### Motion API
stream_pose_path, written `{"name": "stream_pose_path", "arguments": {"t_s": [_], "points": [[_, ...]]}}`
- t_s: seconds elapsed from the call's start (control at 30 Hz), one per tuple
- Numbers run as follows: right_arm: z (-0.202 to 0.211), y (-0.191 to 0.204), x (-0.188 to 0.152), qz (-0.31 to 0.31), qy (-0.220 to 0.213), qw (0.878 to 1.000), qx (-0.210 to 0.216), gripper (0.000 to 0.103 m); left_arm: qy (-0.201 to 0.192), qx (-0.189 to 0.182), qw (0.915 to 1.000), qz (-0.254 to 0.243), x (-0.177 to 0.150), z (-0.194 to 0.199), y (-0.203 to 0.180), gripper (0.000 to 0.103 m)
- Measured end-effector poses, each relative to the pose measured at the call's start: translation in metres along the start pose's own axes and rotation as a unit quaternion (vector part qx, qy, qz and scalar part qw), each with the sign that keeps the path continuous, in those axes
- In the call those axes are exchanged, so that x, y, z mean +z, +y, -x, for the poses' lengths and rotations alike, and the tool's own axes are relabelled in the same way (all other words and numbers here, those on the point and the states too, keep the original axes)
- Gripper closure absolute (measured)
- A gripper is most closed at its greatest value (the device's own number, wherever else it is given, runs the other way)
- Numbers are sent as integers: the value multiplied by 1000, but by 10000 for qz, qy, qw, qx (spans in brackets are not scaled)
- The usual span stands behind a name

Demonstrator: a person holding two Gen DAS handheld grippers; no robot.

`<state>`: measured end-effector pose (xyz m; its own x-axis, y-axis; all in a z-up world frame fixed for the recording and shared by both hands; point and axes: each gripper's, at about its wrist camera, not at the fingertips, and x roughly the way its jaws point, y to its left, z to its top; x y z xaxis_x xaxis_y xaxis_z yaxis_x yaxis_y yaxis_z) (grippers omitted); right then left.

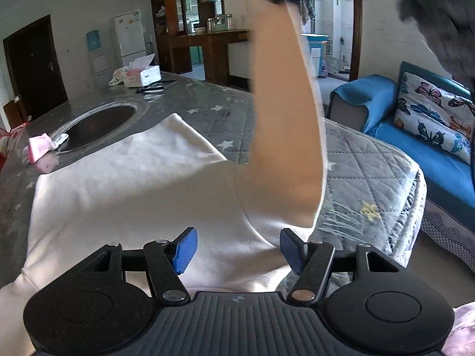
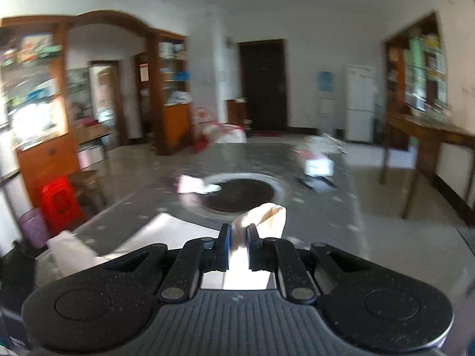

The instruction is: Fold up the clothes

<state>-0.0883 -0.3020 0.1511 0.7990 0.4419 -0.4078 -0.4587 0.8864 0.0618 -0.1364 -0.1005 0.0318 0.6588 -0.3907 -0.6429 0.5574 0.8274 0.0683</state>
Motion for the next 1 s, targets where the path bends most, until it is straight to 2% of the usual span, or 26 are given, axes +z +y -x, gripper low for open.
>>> {"name": "stream_pose_path", "arguments": {"t_s": [0.13,0.27,0.4,0.57,0.63,0.7,0.83,1.0], "points": [[-26,44,16,476,104,9972,565,94,-184,16,9998,117,-1,16,11,36],[-56,83,19,823,340,9903,1066,94,-291,292,9984,381,-10,39,36,35],[-81,119,8,1062,686,9815,1436,94,-310,643,9951,690,-24,57,63,35],[-106,154,-12,1251,1124,9699,1762,93,-221,895,9896,1102,-43,68,88,35],[-110,159,-19,1229,1224,9681,1811,92,-191,956,9880,1198,-48,69,94,35],[-111,160,-24,1204,1267,9672,1842,85,-174,983,9872,1242,-51,70,97,35],[-107,154,-28,1149,1251,9682,1835,84,-158,1022,9866,1260,-52,69,99,35],[-98,122,-37,1142,1408,9733,1411,84,-223,1054,9861,1264,-50,68,102,35]]}}
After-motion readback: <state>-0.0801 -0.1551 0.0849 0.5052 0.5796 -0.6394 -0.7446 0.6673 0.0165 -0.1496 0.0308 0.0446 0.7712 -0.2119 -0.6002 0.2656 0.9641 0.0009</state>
